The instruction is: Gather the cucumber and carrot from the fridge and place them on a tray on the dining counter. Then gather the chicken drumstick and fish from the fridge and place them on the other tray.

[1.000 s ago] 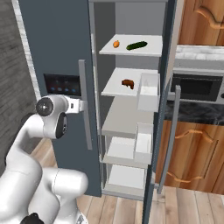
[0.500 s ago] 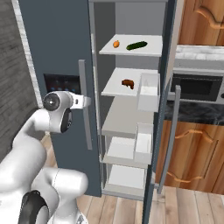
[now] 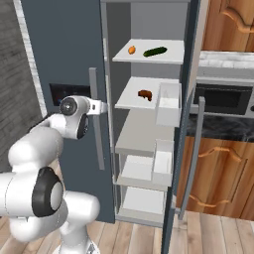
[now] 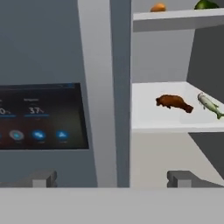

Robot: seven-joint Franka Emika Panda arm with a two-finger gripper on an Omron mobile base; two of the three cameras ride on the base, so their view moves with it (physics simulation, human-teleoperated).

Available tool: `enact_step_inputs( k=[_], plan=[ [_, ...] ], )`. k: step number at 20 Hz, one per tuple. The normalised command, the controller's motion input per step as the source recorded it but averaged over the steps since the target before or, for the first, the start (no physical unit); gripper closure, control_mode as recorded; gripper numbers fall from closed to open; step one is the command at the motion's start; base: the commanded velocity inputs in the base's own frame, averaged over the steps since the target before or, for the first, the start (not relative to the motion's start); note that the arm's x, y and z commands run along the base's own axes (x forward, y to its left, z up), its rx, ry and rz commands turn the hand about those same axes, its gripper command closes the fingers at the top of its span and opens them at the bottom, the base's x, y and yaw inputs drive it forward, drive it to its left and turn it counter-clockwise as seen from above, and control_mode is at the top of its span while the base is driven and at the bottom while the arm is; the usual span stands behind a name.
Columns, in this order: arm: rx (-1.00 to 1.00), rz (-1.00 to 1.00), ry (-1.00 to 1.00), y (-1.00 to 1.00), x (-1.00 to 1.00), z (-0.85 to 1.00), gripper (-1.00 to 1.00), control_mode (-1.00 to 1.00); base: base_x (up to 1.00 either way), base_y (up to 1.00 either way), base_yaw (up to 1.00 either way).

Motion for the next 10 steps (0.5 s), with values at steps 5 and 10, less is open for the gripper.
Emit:
enact_step_inputs(
  k=[5, 10],
  plan=[
    [0.00, -0.03, 0.00, 0.12, 0.48, 0.00, -1.00, -1.00, 0.00, 0.00, 0.00],
    [0.00, -0.03, 0.00, 0.22, 0.34, 0.00, -1.00, -1.00, 0.00, 0.00, 0.00]
  ],
)
